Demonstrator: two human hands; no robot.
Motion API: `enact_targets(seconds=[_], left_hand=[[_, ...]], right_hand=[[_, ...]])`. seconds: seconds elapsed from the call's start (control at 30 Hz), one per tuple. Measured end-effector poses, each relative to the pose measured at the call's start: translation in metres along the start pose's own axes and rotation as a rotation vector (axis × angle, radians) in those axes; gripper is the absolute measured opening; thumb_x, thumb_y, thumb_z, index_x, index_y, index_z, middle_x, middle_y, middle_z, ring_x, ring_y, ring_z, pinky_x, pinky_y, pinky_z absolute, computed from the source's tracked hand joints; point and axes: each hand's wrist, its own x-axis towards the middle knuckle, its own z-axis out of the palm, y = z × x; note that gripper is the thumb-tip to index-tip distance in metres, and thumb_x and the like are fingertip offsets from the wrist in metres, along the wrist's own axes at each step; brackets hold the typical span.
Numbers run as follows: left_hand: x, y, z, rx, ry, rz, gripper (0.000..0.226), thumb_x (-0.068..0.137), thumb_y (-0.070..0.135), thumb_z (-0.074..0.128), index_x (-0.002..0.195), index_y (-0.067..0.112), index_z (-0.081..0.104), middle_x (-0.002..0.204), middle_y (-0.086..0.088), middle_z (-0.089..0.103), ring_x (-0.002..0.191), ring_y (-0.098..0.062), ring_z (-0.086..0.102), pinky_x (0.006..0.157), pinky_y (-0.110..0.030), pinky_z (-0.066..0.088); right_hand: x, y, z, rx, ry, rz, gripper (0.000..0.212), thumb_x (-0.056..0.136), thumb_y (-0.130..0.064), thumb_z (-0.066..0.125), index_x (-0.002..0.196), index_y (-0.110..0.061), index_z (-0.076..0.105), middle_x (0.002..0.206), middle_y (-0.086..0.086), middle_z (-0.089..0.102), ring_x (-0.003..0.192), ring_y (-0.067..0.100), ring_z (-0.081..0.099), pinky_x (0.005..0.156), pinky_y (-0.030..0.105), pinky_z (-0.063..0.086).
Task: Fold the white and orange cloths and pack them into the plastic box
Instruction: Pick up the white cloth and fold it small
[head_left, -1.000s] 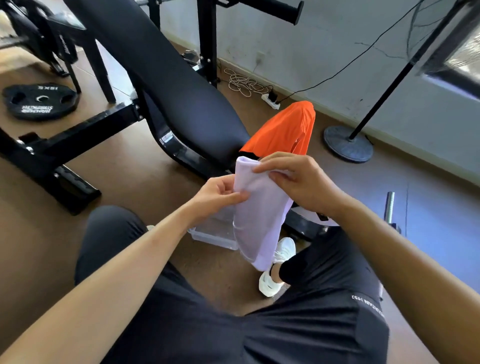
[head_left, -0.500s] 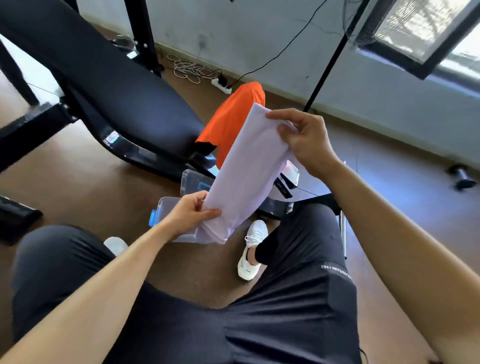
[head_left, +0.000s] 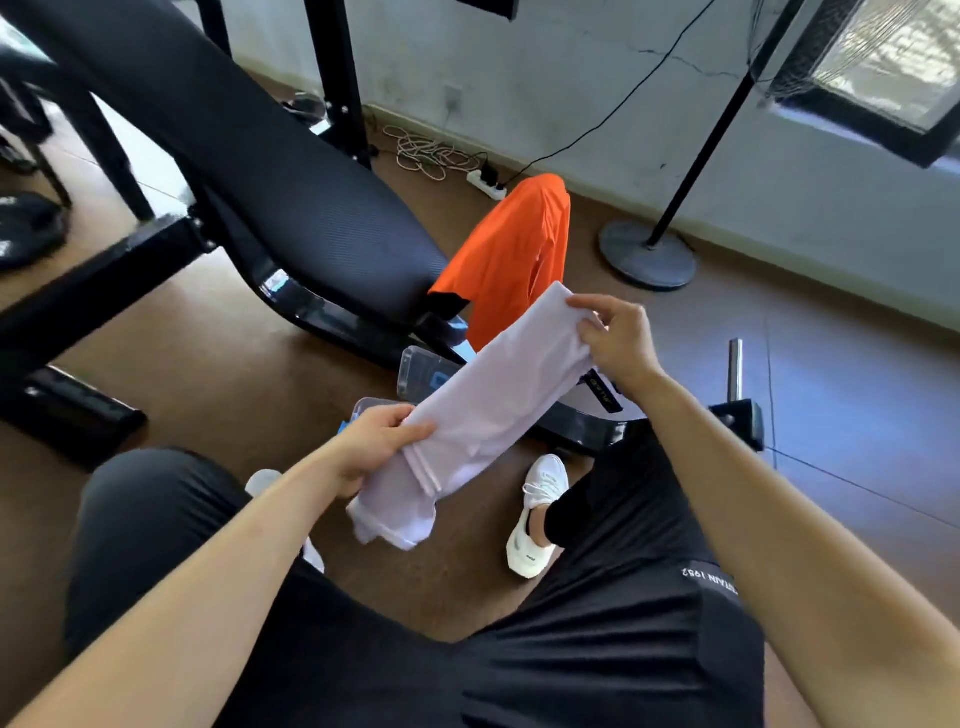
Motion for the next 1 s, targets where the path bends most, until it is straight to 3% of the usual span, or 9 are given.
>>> enact_targets(seconds=[0.13,0.23,0.33,0.43,0.57,0.7,0.83,0.9,1.0], left_hand=[[0.0,-0.008,-0.011,-0.083,0.024,-0.191,0.03,0.099,0.027,0.062,0.12,0.007,0.068,0.114,-0.018,0.074,0.112,-0.038,0.068,0.101,-0.052,0.052],[0.003,-0.011,-0.014,-0.161,0.043,-0.268,0.028,0.1,0.023,0.06,0.121,0.005,0.067,0.114,-0.019,0.074,0.106,-0.036,0.07,0.092,-0.045,0.057],[0.007,-0.013,-0.012,-0.238,0.051,-0.343,0.025,0.102,0.022,0.055,0.112,0.003,0.067,0.1,-0.017,0.073,0.092,-0.03,0.068,0.082,-0.041,0.055],[0.009,-0.011,-0.01,-0.326,0.033,-0.444,0.027,0.101,0.028,0.054,0.103,0.004,0.066,0.08,-0.011,0.073,0.085,-0.027,0.066,0.076,-0.038,0.052],[0.018,-0.007,-0.015,-0.483,0.006,-0.408,0.033,0.089,0.045,0.063,0.091,0.012,0.066,0.09,-0.009,0.061,0.086,-0.023,0.06,0.078,-0.033,0.05],[0.026,-0.008,-0.015,-0.535,-0.037,-0.392,0.047,0.089,0.054,0.064,0.091,0.007,0.07,0.082,-0.009,0.067,0.082,-0.026,0.064,0.08,-0.037,0.051],[0.028,-0.018,-0.011,-0.336,-0.007,-0.339,0.054,0.077,0.028,0.082,0.125,0.01,0.064,0.122,-0.018,0.067,0.115,-0.035,0.063,0.1,-0.048,0.052],[0.029,-0.021,-0.012,-0.287,0.024,-0.294,0.05,0.081,0.017,0.078,0.129,0.014,0.062,0.128,-0.02,0.065,0.12,-0.04,0.06,0.102,-0.054,0.052],[0.029,-0.021,-0.016,-0.306,0.05,-0.226,0.051,0.08,0.019,0.079,0.129,0.02,0.063,0.127,-0.017,0.068,0.117,-0.039,0.063,0.098,-0.058,0.054]], right_hand=[[-0.036,0.021,0.027,0.044,-0.056,-0.015,0.039,0.089,-0.001,0.058,0.114,-0.026,0.075,0.108,-0.002,0.071,0.1,0.017,0.064,0.087,0.03,0.05],[-0.065,0.021,0.047,0.157,-0.139,-0.072,0.039,0.091,0.002,0.06,0.113,-0.026,0.076,0.114,-0.005,0.071,0.108,0.016,0.066,0.09,0.038,0.056],[-0.086,0.01,0.064,0.198,-0.243,-0.163,0.037,0.091,0.009,0.059,0.111,-0.017,0.077,0.118,-0.002,0.07,0.113,0.011,0.064,0.089,0.032,0.055],[-0.103,0.003,0.078,0.142,-0.348,-0.385,0.032,0.095,0.006,0.058,0.115,-0.013,0.076,0.12,0.0,0.068,0.112,0.013,0.064,0.086,0.031,0.056],[-0.122,-0.001,0.093,-0.088,-0.378,-0.739,0.037,0.091,0.002,0.054,0.114,-0.018,0.074,0.117,0.0,0.069,0.095,0.027,0.064,0.071,0.044,0.056],[-0.141,0.0,0.107,-0.188,-0.528,-0.951,0.037,0.088,0.002,0.055,0.115,-0.015,0.072,0.12,0.006,0.069,0.084,0.029,0.06,0.064,0.042,0.053],[-0.153,0.007,0.124,-0.285,-0.617,-1.019,0.036,0.092,-0.001,0.052,0.121,-0.015,0.068,0.129,0.006,0.067,0.082,0.028,0.058,0.064,0.041,0.052],[-0.159,0.008,0.129,-0.314,-0.686,-1.004,0.037,0.095,-0.004,0.049,0.127,-0.018,0.064,0.133,0.003,0.065,0.084,0.027,0.056,0.067,0.043,0.052],[-0.164,0.008,0.127,-0.276,-0.819,-0.871,0.032,0.094,-0.016,0.06,0.125,-0.021,0.067,0.124,-0.004,0.068,0.09,0.022,0.058,0.076,0.037,0.052]])
